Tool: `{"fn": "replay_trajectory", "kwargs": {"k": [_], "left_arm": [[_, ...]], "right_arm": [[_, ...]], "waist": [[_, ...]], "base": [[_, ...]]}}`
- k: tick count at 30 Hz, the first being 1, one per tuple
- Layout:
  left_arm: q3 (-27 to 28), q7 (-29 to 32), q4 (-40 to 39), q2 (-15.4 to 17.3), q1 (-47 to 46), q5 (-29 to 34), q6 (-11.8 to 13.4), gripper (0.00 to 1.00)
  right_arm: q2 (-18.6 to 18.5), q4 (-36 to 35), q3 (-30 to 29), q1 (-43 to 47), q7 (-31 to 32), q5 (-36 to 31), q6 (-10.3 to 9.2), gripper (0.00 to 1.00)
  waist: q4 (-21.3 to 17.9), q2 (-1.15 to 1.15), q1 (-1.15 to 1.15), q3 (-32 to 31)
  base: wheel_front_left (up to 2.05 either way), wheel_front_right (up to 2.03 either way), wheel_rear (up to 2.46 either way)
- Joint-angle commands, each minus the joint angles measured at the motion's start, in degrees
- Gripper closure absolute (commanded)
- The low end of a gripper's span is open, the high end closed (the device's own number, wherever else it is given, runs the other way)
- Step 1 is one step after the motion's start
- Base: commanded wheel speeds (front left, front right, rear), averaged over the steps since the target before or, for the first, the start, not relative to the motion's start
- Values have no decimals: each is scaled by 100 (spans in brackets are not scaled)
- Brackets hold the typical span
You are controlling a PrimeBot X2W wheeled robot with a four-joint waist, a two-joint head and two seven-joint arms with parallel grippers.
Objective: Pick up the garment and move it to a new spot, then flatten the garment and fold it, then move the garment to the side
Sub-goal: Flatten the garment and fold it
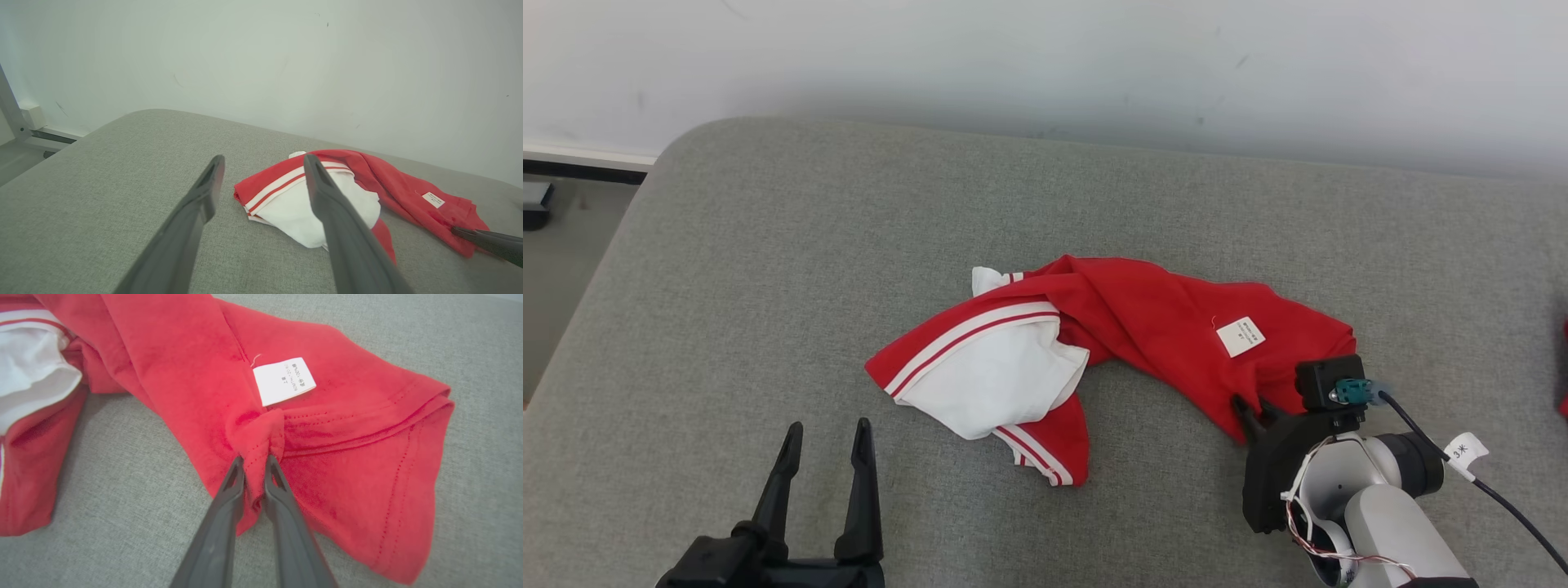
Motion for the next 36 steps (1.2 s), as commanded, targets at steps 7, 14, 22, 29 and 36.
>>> {"fn": "replay_trajectory", "kwargs": {"k": [7, 14, 22, 29, 36], "left_arm": [[63, -33, 90, -93, 94, 72, -58, 0], [94, -33, 126, -78, 32, 21, -147, 0], [137, -30, 204, -146, 76, -10, -181, 0], [77, -30, 146, -188, -7, 24, -248, 0], [-73, -30, 112, -295, -127, 106, -354, 0]], "right_arm": [[62, -122, -183, 164, -38, -182, -14, 0], [148, -208, -207, 119, -7, -251, -14, 17], [186, -395, -343, 113, -265, -460, -14, 100], [-361, -715, -478, -640, 27, -551, -14, 100], [-1241, -124, -717, -1845, -291, -788, -14, 100]], "waist": [[-82, 0, 0, -120], [-108, 0, 0, -75], [-47, 0, 0, -151], [86, 0, 0, -52], [575, 0, 0, 126]], "base": [[0, 0, 0], [0, 0, 0], [0, 0, 0], [0, 0, 0], [0, 0, 0]]}}
